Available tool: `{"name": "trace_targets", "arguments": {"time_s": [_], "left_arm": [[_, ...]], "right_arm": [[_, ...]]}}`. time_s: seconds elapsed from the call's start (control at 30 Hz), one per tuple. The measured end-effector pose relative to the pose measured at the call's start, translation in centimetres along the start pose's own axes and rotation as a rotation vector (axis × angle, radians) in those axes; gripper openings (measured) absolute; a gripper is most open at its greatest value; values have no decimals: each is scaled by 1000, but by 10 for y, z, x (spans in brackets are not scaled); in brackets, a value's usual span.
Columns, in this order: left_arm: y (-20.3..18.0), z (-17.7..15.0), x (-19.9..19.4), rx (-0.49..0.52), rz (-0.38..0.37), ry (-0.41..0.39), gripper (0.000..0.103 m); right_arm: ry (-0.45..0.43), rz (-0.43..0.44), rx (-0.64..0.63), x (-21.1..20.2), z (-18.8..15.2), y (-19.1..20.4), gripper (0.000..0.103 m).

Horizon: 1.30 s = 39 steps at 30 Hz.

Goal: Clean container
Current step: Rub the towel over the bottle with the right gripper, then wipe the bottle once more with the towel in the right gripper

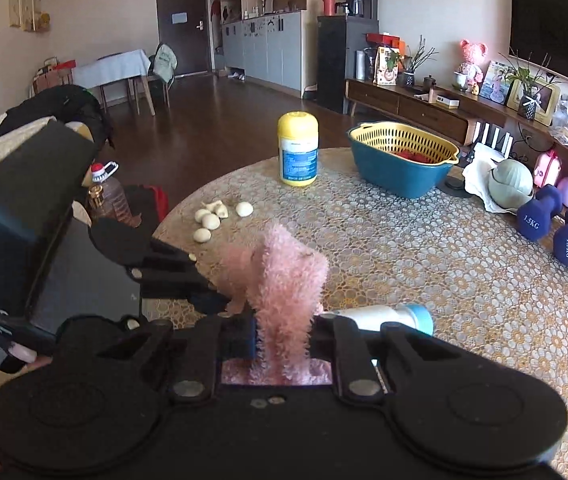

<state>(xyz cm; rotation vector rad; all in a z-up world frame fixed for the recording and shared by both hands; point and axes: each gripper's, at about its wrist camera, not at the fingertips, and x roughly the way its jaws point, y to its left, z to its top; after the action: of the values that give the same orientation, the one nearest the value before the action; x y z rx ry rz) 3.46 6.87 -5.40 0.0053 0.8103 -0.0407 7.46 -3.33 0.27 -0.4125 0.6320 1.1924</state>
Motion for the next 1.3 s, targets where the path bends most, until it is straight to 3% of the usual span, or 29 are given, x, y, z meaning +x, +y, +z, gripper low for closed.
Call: {"name": "trace_targets", "arguments": {"time_s": [0.73,1.0,1.3], "left_arm": [[10,3,1,-40,-41,8,52],[9,3,2,-43,-43,10,52],[8,3,1,-40,-42,7,52]], "right_arm": [[84,-252,80,44,-6,-84,16],[79,-250,112,43,-8,-90,17],[0,-192,106,10,1,-68,16]]}}
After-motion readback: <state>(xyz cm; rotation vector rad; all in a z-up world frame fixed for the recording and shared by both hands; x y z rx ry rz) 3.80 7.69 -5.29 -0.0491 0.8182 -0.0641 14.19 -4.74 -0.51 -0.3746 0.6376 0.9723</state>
